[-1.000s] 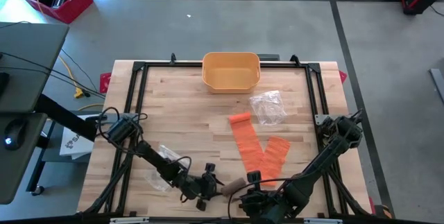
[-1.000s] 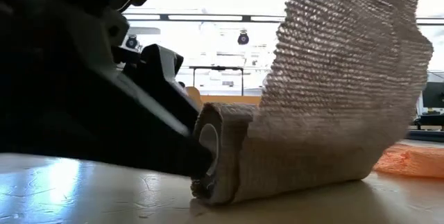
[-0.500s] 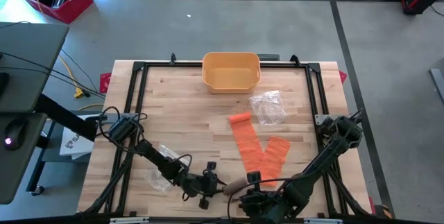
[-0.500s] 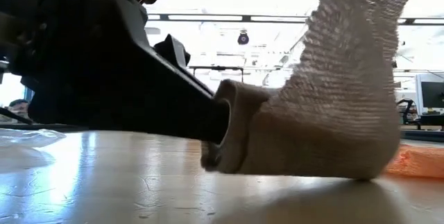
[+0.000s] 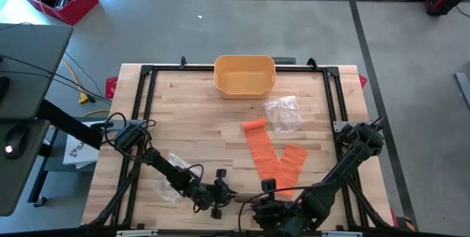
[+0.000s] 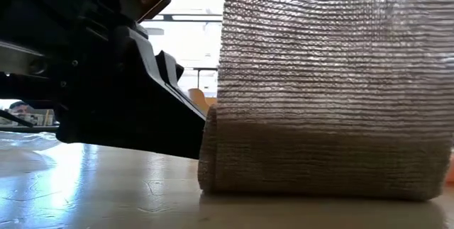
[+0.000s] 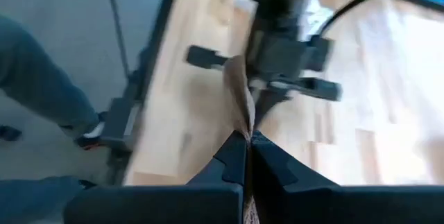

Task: Roll bandage
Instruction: Roll the brown bandage

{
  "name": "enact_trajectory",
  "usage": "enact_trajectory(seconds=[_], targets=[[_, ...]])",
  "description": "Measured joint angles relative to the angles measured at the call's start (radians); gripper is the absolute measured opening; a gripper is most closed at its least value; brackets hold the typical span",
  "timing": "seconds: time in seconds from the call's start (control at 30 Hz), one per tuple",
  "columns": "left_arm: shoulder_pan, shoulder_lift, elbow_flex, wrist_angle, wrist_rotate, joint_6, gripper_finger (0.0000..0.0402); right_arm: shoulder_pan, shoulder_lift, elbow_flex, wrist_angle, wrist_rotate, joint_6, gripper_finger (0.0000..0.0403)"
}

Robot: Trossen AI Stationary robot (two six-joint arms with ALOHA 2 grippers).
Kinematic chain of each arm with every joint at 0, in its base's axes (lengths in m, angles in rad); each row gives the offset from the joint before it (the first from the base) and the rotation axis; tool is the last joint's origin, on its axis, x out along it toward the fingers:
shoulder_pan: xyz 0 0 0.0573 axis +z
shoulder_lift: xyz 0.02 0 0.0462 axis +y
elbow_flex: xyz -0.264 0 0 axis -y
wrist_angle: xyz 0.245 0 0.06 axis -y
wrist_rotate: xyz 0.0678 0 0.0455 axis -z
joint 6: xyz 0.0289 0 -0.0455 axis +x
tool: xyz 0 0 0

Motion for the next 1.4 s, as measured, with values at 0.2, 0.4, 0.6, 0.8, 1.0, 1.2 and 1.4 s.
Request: enact_trajectory(seconds=[0.2, 0.4, 0.6, 0.8, 1.0, 1.2, 1.4], targets=[[-0.016, 0.000, 0.000, -0.029, -0.026, -0.001, 0.0002, -0.028, 0.000, 0.082, -0.115, 0.069, 0.000, 0.0000], [-0.020, -0.002, 0.001, -0.073, -0.122, -0.094, 0.0001, -0.032, 0.000, 0.150, -0.137, 0.071, -0.042, 0.0000], [-0.016, 0.002, -0.004, -0.042, -0.286, -0.227, 0.0001, 0.001, 0.005, 0.161, -0.138, -0.123, 0.016, 0.0000], [-0.031, 0.003, -0.101, 0.146, -0.514, -0.452, 0.0000, 0.043, 0.077, 0.161, -0.135, -0.210, 0.047, 0.0000], [-0.085, 0.002, -0.263, 0.596, -0.717, -0.457, 0.0000, 0.066, 0.148, 0.161, -0.125, -0.275, 0.097, 0.0000], [-0.122, -0.003, -0.378, 1.017, -0.775, -0.292, 0.0000, 0.100, 0.211, 0.161, -0.100, -0.273, 0.123, 0.0000], [-0.127, -0.065, -0.390, 1.017, -0.770, -0.282, 0.0000, 0.131, 0.266, 0.161, -0.094, -0.261, 0.165, 0.0000]])
